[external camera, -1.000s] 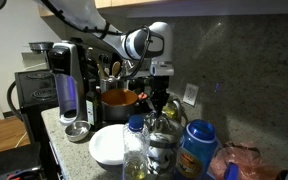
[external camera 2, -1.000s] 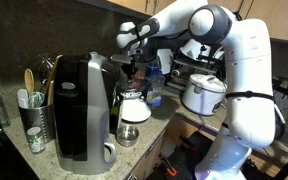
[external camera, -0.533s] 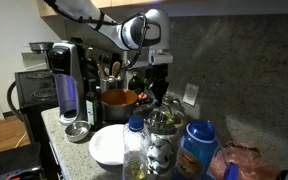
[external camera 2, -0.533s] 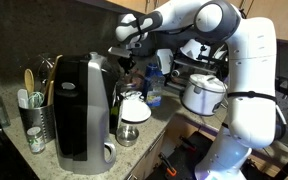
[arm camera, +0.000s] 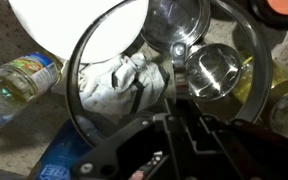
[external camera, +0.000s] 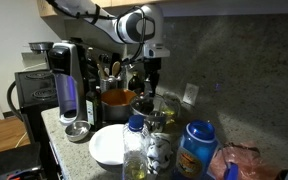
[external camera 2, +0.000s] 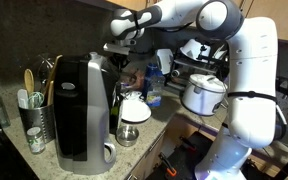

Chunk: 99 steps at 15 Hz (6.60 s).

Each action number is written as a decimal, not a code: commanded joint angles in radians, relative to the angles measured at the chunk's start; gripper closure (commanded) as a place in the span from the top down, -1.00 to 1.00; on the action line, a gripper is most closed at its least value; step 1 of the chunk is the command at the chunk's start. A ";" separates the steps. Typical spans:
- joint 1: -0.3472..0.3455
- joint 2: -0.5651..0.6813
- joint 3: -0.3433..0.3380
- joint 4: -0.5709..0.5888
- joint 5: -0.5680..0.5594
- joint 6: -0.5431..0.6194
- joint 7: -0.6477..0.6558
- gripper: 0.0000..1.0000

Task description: Take the glass lid and put it on the silver pot

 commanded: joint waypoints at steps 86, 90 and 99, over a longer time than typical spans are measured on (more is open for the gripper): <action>0.064 -0.078 0.181 -0.189 0.342 0.131 -0.633 -0.93; 0.065 -0.048 0.178 -0.162 0.337 0.124 -0.638 -0.93; 0.063 -0.024 0.180 -0.130 0.345 0.085 -0.638 -0.93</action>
